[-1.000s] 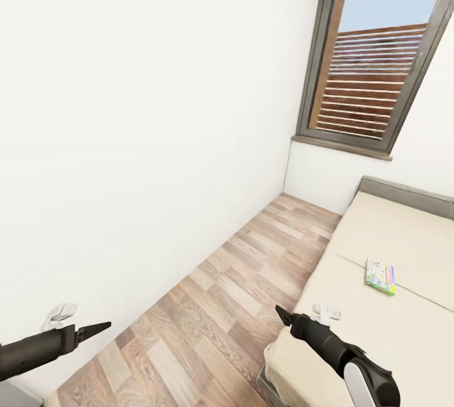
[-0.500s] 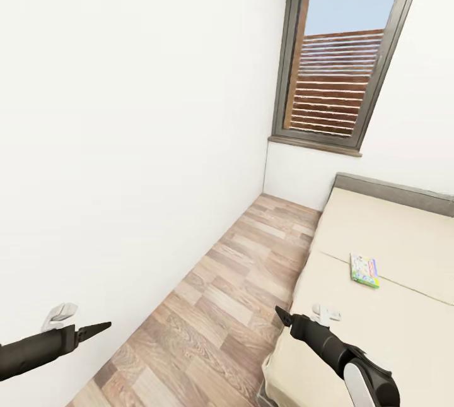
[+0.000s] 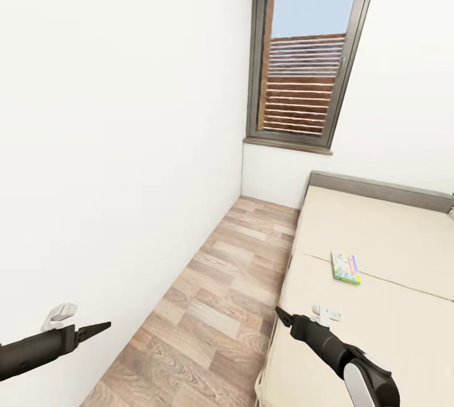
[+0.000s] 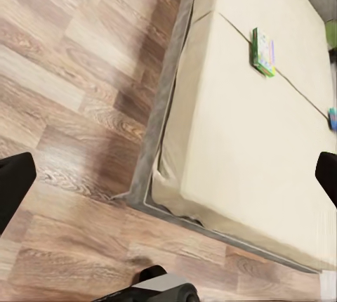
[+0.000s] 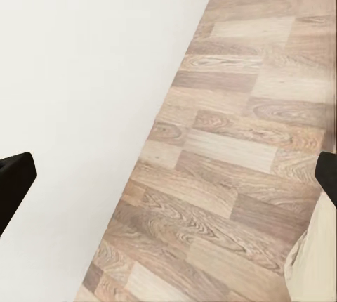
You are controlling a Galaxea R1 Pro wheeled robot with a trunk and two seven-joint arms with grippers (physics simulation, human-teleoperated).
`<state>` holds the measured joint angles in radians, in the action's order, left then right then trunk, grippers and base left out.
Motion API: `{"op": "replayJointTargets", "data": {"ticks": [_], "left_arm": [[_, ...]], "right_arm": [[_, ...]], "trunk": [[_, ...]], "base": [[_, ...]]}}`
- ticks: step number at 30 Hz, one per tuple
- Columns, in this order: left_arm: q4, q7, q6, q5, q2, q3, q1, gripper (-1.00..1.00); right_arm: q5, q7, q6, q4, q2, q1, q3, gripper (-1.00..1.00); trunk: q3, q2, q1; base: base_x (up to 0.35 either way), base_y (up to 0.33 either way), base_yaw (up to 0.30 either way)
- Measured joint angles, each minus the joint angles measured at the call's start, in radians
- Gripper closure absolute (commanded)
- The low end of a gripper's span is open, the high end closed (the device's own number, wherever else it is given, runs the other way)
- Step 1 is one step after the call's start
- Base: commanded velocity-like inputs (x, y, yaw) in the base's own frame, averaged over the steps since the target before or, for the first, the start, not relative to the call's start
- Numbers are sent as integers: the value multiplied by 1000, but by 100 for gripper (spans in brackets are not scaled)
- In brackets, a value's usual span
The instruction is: Put all the toys in the child's room - the three board games (two on the bed and one on the table), the two jigsaw puzzles on the table, and the tennis ball on the table - inside the toy box on the table in the child's room.
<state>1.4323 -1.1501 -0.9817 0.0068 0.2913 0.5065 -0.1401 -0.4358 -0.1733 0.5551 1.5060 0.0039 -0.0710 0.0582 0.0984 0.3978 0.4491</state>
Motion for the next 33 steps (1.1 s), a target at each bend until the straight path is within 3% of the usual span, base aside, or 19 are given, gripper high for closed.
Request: {"op": "replayJointTargets", "data": {"ticks": [14, 33], "left_arm": [[0, -1, 0, -1, 0, 0, 0, -100], [0, 0, 0, 0, 0, 0, 0, -100]], "right_arm": [[0, 0, 0, 0, -1, 0, 0, -100], [0, 0, 0, 0, -1, 0, 0, -100]], "trunk": [[-6, 0, 0], [-13, 0, 0]], "base": [[29, 12, -278], [22, 106, -278]]}}
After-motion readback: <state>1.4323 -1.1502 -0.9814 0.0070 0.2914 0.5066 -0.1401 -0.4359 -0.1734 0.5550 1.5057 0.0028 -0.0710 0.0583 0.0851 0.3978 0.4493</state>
